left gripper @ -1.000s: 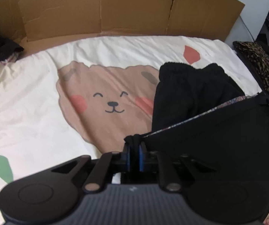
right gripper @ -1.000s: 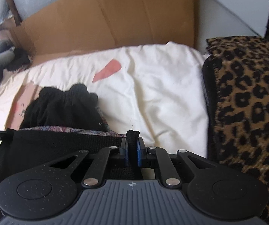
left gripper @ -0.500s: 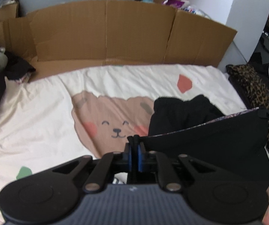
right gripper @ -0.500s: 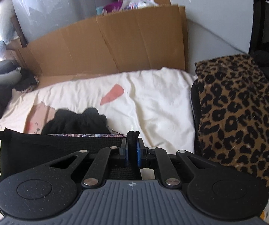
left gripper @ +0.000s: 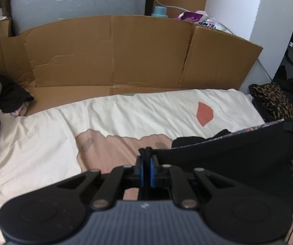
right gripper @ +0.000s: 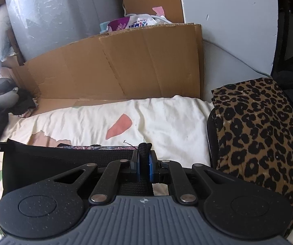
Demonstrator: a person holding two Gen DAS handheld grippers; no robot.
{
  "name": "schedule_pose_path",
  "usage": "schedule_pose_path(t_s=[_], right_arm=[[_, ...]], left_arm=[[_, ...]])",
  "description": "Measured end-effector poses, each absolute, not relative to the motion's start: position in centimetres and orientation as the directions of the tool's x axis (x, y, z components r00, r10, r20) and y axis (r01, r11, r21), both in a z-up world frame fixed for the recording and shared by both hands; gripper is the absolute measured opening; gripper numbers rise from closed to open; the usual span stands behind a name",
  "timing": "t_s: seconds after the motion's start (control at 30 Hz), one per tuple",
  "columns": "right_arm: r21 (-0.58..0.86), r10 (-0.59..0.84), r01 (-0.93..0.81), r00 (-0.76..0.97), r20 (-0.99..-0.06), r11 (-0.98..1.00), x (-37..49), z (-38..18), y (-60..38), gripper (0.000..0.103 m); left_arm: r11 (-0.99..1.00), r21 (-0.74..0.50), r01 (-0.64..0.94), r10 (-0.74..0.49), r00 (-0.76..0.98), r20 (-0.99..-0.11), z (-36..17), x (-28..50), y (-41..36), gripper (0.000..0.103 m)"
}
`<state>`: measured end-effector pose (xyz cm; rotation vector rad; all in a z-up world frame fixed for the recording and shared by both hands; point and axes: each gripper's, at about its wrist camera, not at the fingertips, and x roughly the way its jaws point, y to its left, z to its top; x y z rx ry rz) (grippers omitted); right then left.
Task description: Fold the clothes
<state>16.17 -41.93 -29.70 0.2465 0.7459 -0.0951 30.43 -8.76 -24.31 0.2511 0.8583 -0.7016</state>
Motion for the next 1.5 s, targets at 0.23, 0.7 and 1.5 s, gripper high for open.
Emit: schedule_pose_path(t_s=[0.23,0.7,1.5], right_arm=[[0.118,-0.035,0.179,0.673,-0.739,0.977,18.6,-31.4,-41.9,0.007],[-0.048,-0.142,0.168,0.607,-0.782,0.985,22.2,-32.2,-40.2,0.007],[-0.078,-0.191,0.21,0.596,-0.78,0.975,23.2,-36.1,-39.4,0.015]], left_arm=[[0.726,-0.077,0.683,-0.467,0.408,-0.784,-27.0,32.9,-10.3,0.007],[0.685,-0.139,0.715,-0.533,0.362,-0.765,-29.0,36.1,-10.9,0.007],[0.738,-0.113,0.666,-0.465,0.379,-0.8,-29.8,37.3,-11.5,0.025]])
